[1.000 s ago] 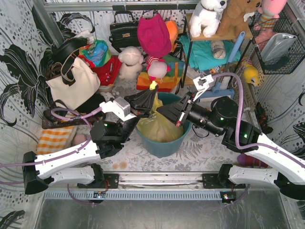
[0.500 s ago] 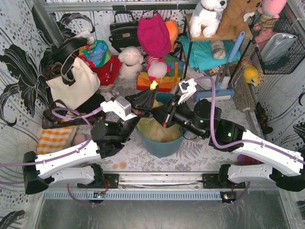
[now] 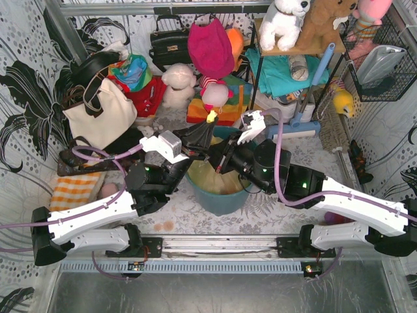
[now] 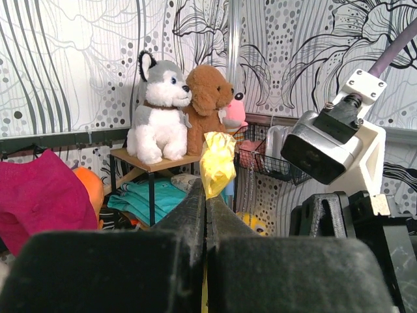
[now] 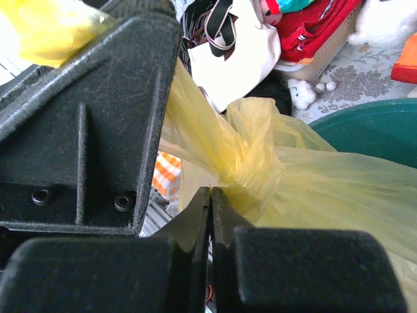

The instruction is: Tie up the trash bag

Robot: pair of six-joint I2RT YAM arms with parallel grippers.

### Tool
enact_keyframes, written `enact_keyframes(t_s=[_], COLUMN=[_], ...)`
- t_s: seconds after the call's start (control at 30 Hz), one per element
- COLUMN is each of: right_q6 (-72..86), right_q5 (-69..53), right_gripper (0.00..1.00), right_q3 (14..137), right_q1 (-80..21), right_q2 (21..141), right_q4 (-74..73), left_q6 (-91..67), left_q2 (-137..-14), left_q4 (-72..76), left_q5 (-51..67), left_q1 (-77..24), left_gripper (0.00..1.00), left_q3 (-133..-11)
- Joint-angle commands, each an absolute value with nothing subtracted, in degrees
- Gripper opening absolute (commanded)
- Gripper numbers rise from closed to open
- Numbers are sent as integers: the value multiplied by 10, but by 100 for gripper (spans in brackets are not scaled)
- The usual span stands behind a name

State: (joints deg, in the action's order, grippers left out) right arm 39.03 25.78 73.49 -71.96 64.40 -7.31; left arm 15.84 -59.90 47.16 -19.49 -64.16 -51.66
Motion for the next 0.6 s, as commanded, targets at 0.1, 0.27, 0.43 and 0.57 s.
enact_keyframes(t_s=[0.1, 0.27, 0.43, 0.57], right_q6=[390, 399, 409, 417], right_q5=[319, 306, 299, 308], right_gripper=[0, 0, 0, 0], right_q3=[754, 746, 740, 724], right_q1=[-736, -744, -747, -748], right_q2=[656, 658, 648, 648], right_q4=[-41, -12, -4, 1], left_q6=[153, 154, 155, 153], left_q2=[-595, -593, -594, -595], left_q4=[476, 474, 478, 483], left_q5=[-191, -192, -200, -211], left_q1=[-639, -639, -639, -639], left_gripper=[0, 0, 0, 0], left_q3=[-536, -536, -534, -534])
